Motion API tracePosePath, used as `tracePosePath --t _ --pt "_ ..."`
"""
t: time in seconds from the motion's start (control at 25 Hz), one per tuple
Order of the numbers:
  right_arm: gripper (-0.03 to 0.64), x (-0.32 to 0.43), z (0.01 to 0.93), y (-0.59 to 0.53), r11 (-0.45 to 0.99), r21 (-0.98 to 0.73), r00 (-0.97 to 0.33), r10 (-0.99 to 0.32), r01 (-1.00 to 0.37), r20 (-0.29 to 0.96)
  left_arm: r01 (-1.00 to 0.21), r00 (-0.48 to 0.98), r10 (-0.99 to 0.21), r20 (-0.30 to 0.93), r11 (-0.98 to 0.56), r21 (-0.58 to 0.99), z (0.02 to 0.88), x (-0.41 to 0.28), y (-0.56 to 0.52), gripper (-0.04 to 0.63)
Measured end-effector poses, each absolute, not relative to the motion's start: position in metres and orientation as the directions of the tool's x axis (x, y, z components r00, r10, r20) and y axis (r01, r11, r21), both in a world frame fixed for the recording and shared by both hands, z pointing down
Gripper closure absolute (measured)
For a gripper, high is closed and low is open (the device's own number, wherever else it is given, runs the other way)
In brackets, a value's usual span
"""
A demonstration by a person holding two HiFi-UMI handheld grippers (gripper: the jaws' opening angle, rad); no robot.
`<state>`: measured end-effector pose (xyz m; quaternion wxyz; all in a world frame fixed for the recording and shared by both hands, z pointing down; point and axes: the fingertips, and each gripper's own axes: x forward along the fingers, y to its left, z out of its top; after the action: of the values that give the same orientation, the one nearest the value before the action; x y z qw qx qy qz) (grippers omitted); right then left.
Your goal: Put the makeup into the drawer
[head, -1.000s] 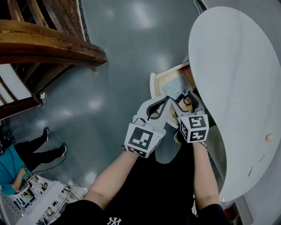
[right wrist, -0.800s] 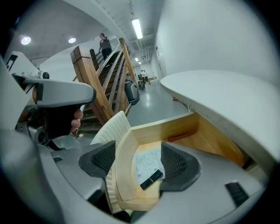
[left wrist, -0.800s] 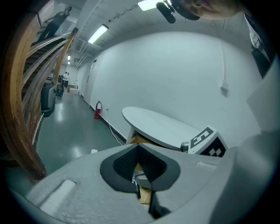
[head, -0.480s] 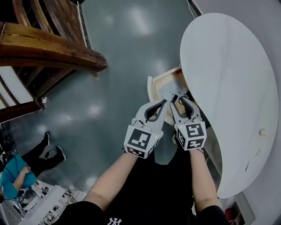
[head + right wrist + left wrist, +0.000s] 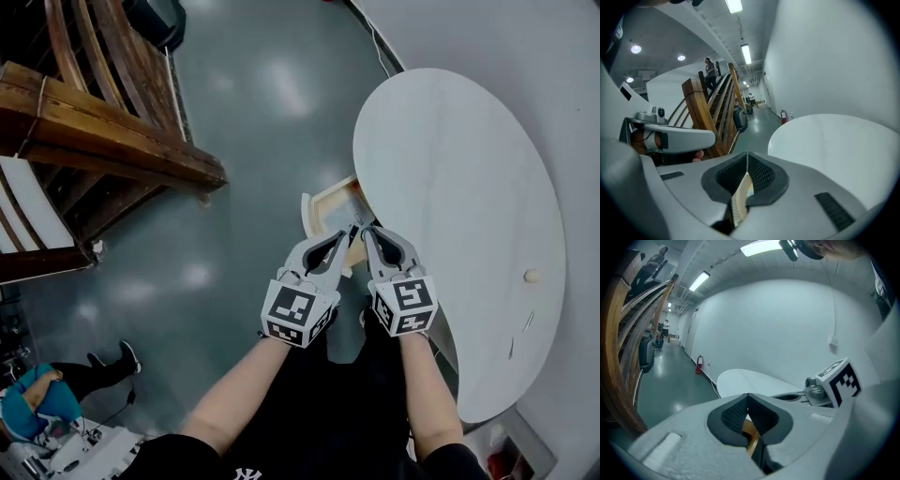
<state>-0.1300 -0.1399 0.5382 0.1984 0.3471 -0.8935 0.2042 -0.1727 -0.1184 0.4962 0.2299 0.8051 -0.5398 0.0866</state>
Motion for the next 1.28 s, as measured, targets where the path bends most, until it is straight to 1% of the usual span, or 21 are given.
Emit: tracePosePath --t 0.44,0.88,1.28 --pt "0.601 -0.108 0.436 -0.143 0.683 -0.218 -0.703 -0.592 -0.697 0.396 -0.893 0.436 -0.84 0.323 -0.361 0.269 0.414 -0.14 -0.112 0.588" --pt "0.601 -0.108 0.335 -0.14 0.72 -0.181 -0.737 -0.616 -0.67 0.279 -0.893 0.433 -0.873 0.225 -0.381 0.24 0.326 -0.134 -0.107 0.588" --pt "0.602 -0.11 0.271 -0.139 0.752 -0.14 -0.763 -0.619 -0.644 0.184 -0.898 0.422 -0.894 0.153 -0.388 0.21 0.275 -0.133 -0.113 0.588"
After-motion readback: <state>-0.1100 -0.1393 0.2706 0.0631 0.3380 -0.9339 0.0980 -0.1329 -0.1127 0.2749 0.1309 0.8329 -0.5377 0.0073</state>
